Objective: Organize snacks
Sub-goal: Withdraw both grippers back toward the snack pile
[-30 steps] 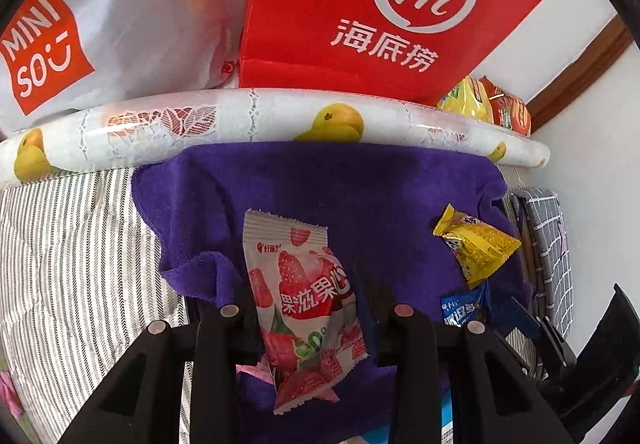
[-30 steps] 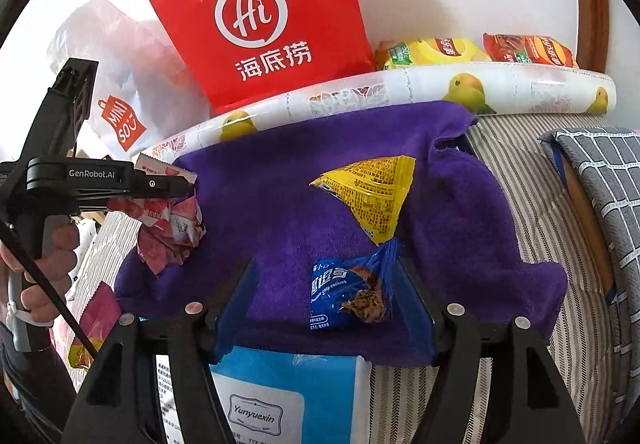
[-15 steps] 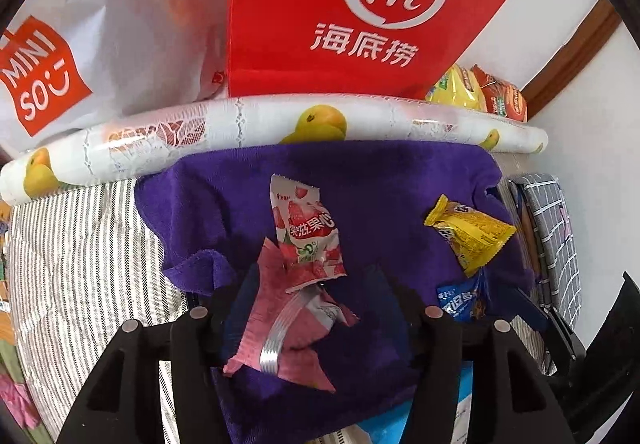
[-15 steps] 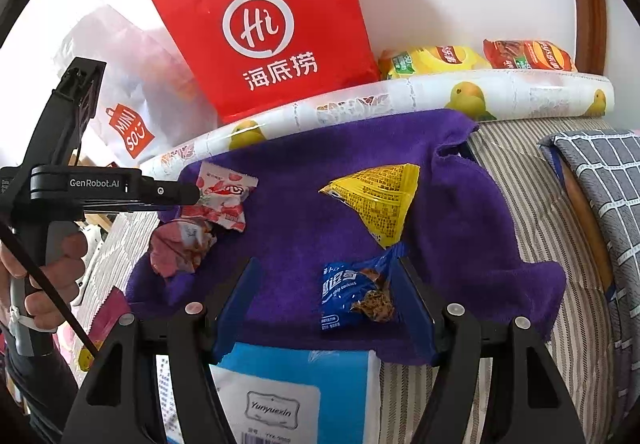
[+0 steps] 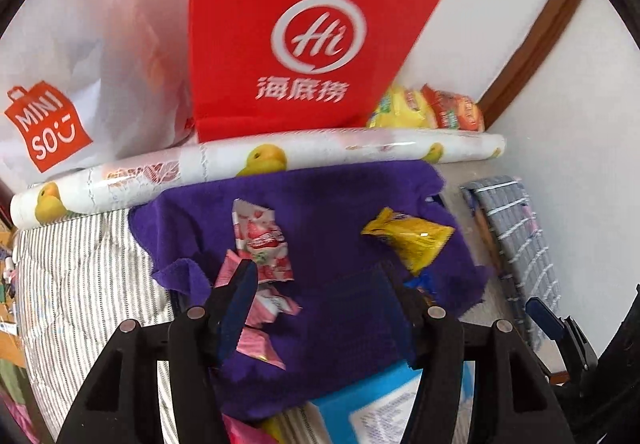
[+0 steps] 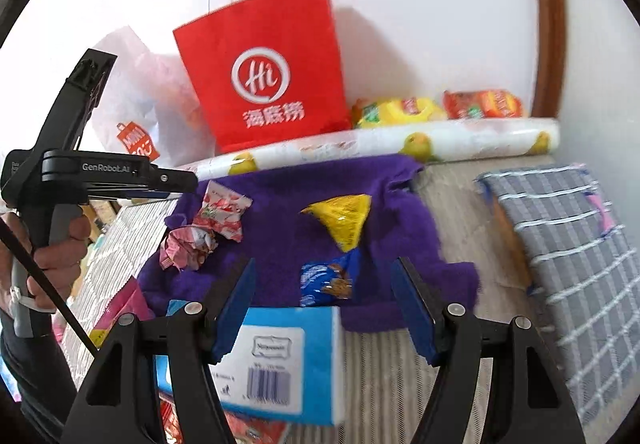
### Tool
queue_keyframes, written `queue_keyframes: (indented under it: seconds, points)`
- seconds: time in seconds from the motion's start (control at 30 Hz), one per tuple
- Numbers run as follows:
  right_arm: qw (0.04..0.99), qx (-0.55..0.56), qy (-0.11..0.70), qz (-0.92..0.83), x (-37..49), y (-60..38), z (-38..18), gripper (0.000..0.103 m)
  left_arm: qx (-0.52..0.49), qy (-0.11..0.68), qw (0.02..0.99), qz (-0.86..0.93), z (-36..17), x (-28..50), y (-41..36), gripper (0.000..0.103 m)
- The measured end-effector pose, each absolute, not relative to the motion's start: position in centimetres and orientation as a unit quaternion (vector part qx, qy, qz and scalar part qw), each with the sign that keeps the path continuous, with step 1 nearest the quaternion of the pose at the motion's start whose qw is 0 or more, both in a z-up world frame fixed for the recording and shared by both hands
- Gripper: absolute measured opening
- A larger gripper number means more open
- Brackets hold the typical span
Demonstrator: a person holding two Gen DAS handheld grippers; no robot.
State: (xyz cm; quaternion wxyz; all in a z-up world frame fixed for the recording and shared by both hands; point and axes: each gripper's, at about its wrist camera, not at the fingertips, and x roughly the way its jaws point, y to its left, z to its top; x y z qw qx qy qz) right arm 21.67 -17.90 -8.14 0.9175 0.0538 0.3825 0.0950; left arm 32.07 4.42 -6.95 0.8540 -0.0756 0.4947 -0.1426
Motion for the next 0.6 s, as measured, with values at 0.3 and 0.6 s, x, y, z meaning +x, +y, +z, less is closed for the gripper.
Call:
queue_keyframes:
  seconds: [0.3,0.6]
  points:
    - [0.931,0.054,0.351,0.079,16.8,-20.4,-5.2,0.069,-0.057,0.447,0.879,-0.160,-2.9,28.8,3.1,0.061]
    - [0.917,0.036,0.383,0.106,12.6,-20.0,-6.3,0.069,-0.053,0.457,0.873,-0.165,-3.8,24.6,2.3,0.066]
